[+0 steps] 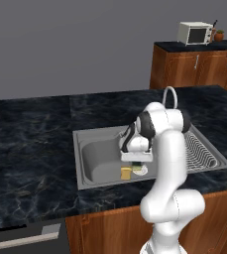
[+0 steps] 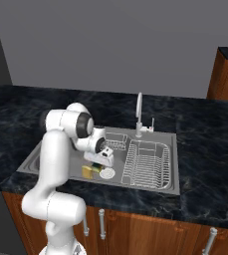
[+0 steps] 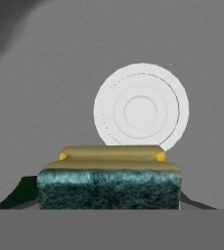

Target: Pick up the sponge and sponge from the sink, and place them back in the cabinet, and close the cabinet doors.

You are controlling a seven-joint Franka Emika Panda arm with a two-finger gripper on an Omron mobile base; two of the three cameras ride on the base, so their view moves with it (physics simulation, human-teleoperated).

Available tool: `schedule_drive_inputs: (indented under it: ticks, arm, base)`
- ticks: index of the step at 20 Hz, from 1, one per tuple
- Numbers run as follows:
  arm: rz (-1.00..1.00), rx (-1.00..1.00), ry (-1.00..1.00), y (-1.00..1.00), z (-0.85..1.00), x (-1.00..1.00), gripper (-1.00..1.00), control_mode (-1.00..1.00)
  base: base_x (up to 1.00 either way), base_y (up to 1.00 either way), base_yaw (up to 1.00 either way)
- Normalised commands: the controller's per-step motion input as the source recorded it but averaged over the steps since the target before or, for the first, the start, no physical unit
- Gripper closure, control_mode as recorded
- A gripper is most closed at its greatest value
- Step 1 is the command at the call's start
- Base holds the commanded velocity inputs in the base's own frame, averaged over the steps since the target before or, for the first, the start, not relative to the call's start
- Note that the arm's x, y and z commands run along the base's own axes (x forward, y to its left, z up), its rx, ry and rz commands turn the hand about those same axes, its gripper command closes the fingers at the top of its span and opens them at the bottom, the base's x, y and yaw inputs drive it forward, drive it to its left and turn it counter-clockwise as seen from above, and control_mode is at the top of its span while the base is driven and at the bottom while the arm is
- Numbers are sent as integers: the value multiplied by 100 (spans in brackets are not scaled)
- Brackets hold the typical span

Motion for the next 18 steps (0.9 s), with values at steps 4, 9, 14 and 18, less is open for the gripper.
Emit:
schedule_drive_inputs:
  ticks: [4,9,14,18]
  arm:
    - [0,0,-11,-9,93,-15,100,-100]
    - [0,0,-10,-15,86,-32,100,-100]
    - [0,0,-10,-13,79,-41,100,-100]
    - [0,0,-5,-3,77,-46,100,-100]
  base:
    - [0,0,0]
    - [0,0,0]
    - [0,0,0]
    - [0,0,0]
